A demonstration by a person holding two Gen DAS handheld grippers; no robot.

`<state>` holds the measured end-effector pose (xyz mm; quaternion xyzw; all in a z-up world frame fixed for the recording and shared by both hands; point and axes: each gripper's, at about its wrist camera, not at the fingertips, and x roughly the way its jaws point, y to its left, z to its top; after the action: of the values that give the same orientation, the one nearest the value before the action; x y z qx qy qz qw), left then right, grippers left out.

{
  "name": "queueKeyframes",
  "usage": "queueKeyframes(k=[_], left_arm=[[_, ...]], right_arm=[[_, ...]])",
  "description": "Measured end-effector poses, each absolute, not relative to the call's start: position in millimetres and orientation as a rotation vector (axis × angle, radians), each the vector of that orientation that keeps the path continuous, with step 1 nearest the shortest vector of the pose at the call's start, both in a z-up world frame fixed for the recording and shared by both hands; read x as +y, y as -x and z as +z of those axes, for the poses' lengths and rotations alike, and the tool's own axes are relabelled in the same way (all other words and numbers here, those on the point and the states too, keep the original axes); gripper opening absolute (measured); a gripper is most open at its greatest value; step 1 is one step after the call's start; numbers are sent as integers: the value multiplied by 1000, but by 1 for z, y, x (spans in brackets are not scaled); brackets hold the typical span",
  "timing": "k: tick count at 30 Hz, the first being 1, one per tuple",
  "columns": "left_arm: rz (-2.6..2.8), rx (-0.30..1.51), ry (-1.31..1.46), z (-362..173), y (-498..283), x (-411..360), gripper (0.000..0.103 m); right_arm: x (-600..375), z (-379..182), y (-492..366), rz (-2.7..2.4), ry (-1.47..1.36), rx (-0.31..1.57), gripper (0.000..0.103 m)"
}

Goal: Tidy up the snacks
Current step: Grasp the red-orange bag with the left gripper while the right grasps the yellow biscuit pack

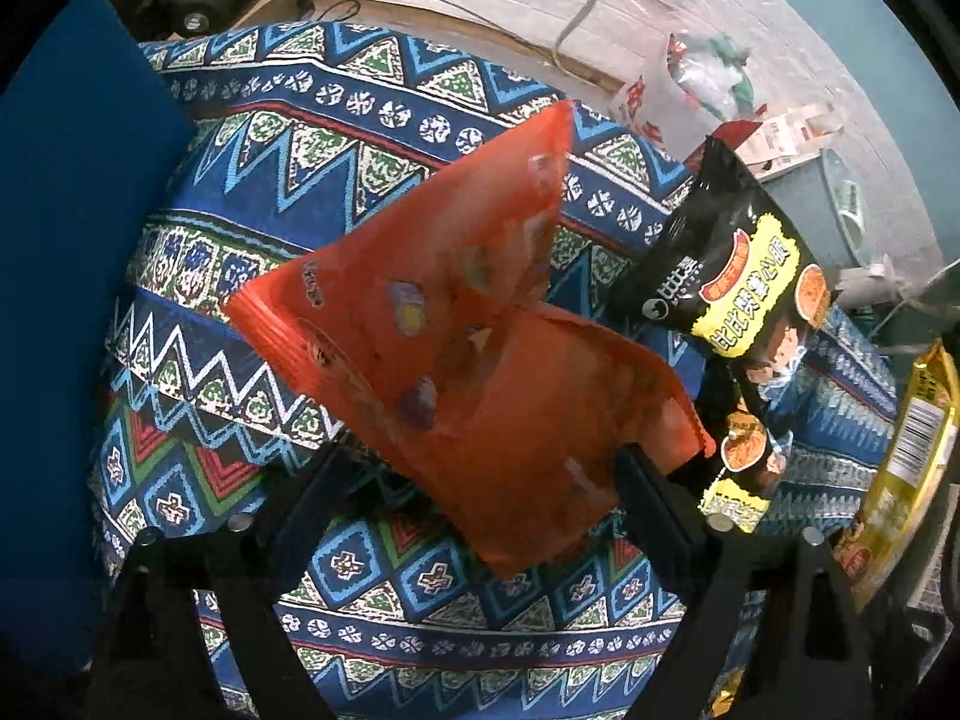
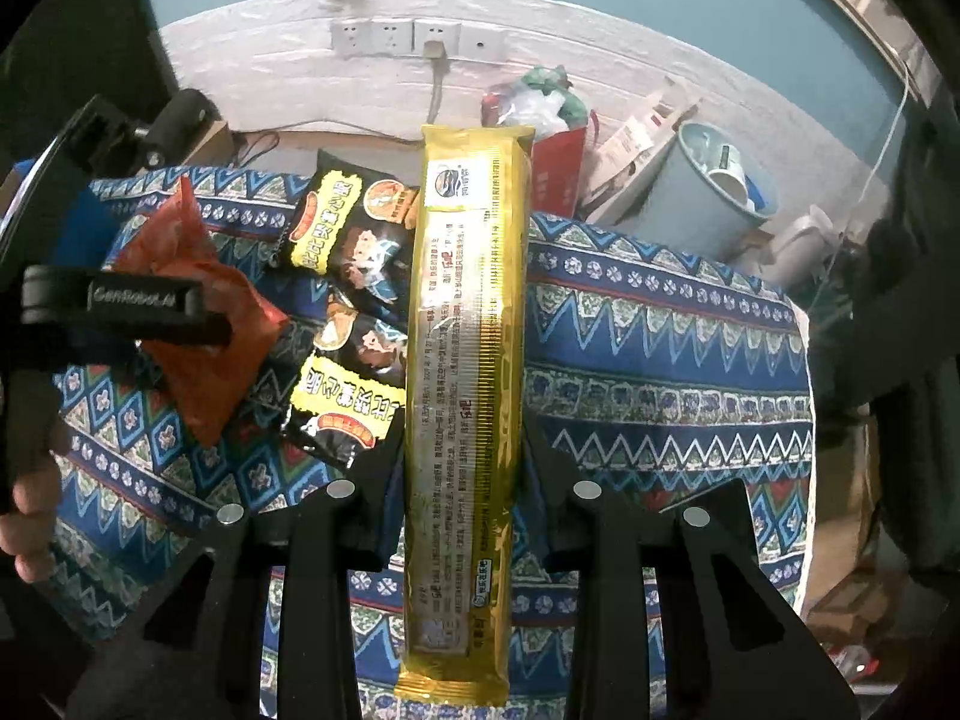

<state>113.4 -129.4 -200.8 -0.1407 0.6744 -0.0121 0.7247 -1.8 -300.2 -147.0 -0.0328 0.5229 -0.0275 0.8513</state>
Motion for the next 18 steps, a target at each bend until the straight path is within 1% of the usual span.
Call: queueKeyframes(k=[1, 4, 5, 7, 8, 9, 10, 13, 18], left_arm=[[-40, 1481, 332, -199, -111, -124, 68], [-90, 1488, 389, -196, -109, -115, 45], [-102, 1483, 382, -194, -109, -114, 43], [-126, 1468, 351, -191, -107, -113, 32], [-137, 1461, 333, -190, -106, -111, 31], [-148, 1456, 320, -188, -106, -112, 27], [-164, 1451, 311, -187, -106, -113, 18], [-205, 1440, 265, -180, -100, -113, 12], [-229, 1411, 123, -170, -90, -118, 11]], right_arm=[[-300, -147, 2, -57, 65, 1100, 31], [-298, -147, 2, -51, 62, 1098, 31], [-296, -147, 3, -49, 62, 1098, 31], [-295, -148, 3, -45, 62, 1100, 31], [-295, -148, 3, -43, 61, 1102, 31], [-293, -148, 4, -42, 60, 1103, 31], [-292, -148, 4, -41, 59, 1104, 31], [-288, -147, 5, -35, 60, 1102, 31], [-282, -145, 5, -27, 65, 1095, 31]])
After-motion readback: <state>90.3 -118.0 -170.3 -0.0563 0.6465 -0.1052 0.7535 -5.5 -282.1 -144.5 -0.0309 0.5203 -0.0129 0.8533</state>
